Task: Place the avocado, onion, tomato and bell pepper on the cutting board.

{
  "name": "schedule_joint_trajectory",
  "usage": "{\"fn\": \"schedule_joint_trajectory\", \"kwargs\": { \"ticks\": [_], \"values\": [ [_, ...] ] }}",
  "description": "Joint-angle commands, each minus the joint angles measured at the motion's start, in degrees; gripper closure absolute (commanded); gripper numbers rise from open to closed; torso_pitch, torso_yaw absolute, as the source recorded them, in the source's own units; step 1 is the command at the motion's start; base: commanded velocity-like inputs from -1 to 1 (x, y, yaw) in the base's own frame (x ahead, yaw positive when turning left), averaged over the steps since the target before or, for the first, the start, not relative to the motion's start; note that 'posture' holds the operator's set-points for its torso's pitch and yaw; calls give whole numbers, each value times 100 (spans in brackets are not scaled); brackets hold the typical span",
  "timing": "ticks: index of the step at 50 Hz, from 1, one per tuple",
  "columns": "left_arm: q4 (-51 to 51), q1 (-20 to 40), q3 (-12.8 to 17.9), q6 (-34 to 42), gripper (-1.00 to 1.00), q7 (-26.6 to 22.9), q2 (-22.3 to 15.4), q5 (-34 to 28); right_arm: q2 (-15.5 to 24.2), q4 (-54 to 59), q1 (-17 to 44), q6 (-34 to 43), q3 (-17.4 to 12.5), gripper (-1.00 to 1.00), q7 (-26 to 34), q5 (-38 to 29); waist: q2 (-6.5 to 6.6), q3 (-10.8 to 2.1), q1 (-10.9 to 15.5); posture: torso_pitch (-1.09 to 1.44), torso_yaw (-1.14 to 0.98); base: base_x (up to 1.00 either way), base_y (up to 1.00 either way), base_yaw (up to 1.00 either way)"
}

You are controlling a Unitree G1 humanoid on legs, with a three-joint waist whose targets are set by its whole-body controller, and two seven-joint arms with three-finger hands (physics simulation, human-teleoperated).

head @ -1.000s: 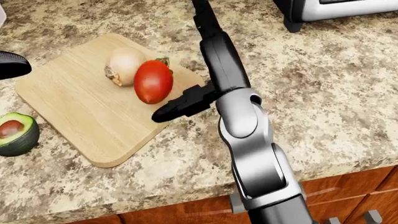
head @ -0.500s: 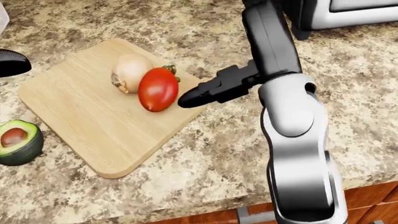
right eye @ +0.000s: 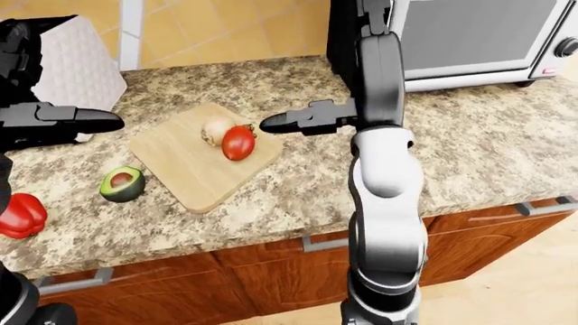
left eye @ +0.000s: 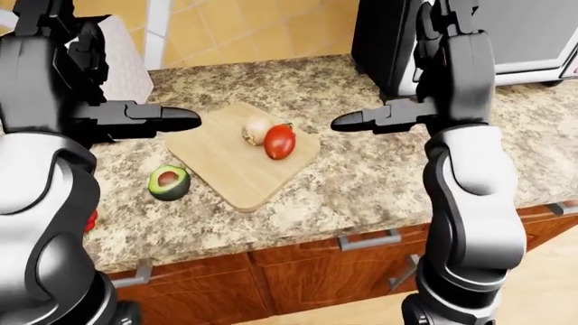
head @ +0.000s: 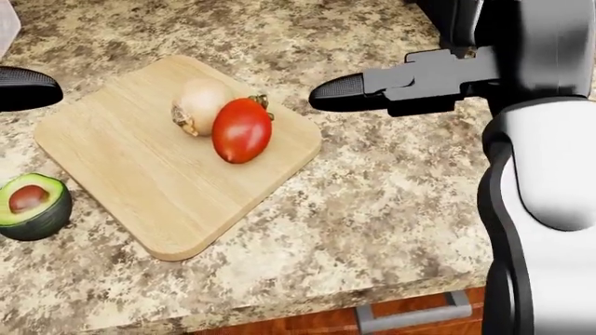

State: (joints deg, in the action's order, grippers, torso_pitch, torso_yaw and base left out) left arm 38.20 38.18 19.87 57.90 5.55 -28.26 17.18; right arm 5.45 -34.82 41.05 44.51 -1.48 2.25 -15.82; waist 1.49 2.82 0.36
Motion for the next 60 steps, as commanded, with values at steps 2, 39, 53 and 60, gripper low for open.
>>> {"fn": "schedule_joint_trajectory", "kwargs": {
  "ticks": [2, 39, 53, 60],
  "values": [
    [38, 184, 47, -179, -100, 39, -73, -43, 41, -301, 168, 57, -37, -100, 14, 31, 16, -129, 23, 0, 4, 0, 0, 0],
    [-154, 339, -18, -308, -100, 71, -119, 21, 415, -1730, -224, 1195, -305, -100, 580, 44, -41, -188, 884, 0, 23, 0, 0, 0],
    [-261, 404, -128, -368, -100, -63, -60, -215, 526, -2178, -1099, 1091, -454, -100, 457, 239, -12, -255, 1445, 0, 30, 0, 0, 0],
    [-386, 430, -204, -481, -100, -130, 11, -343, 472, -2518, -1676, 970, -716, -100, 650, 156, 13, -276, 1761, 0, 33, 0, 0, 0]
  ]
}}
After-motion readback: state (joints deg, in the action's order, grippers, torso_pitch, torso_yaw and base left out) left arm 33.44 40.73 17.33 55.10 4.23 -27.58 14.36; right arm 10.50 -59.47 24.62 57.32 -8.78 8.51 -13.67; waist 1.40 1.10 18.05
